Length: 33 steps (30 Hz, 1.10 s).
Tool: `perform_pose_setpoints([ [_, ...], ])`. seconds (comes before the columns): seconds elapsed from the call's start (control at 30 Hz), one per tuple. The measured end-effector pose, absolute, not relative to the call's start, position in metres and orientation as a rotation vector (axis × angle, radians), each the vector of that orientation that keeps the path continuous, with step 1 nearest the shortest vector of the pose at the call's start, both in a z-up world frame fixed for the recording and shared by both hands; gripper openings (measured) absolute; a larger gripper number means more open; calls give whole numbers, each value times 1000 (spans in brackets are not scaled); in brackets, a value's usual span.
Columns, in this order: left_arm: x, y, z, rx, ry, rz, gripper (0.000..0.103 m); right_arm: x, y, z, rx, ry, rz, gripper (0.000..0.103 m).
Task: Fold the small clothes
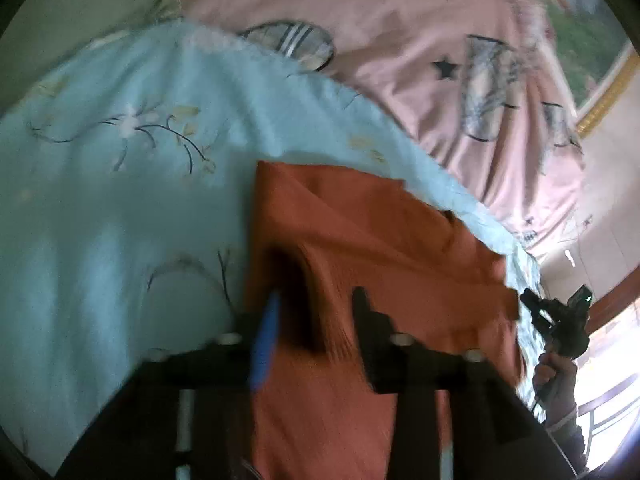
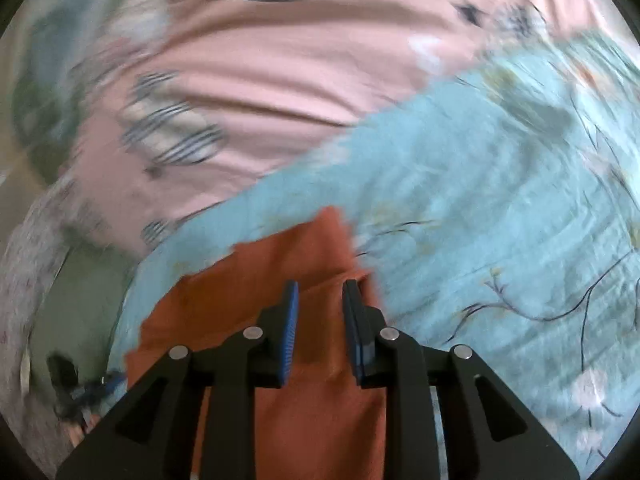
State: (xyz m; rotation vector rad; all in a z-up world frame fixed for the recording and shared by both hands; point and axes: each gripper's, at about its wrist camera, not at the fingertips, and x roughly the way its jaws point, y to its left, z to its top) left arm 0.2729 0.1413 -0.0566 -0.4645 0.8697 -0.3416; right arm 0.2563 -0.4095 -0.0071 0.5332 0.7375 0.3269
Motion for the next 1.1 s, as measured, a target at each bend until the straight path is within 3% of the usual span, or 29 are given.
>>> perform_pose_setpoints([
  [0.17, 228, 82, -57, -384, 916, -498, 42, 258, -318, -38, 234, 966, 569, 25],
  [0.33, 259, 34, -77, -263, 1003, -492, 42, 292, -320, -52, 102, 1004, 445, 21],
  [0.4, 276, 37, -75, -265, 1006, -471, 31, 310, -335, -48, 108, 974, 374, 20],
  [0.5, 310, 52, -70, -276, 993, -417, 25, 335, -364, -38, 164, 899, 245, 20],
  [0.6, 341, 77, -58, -300, 952, -338, 29, 350, -396, -27, 272, 834, 148, 20],
  [0.67, 357, 97, -45, -316, 898, -248, 40, 351, -412, -23, 332, 809, 107, 20],
  [0.83, 360, 144, -29, -416, 847, -147, 42, 315, -415, -16, 393, 781, 119, 22],
  [1.1, 244, 131, -28, -480, 839, -277, 46, 232, -366, -28, 457, 836, 273, 23],
])
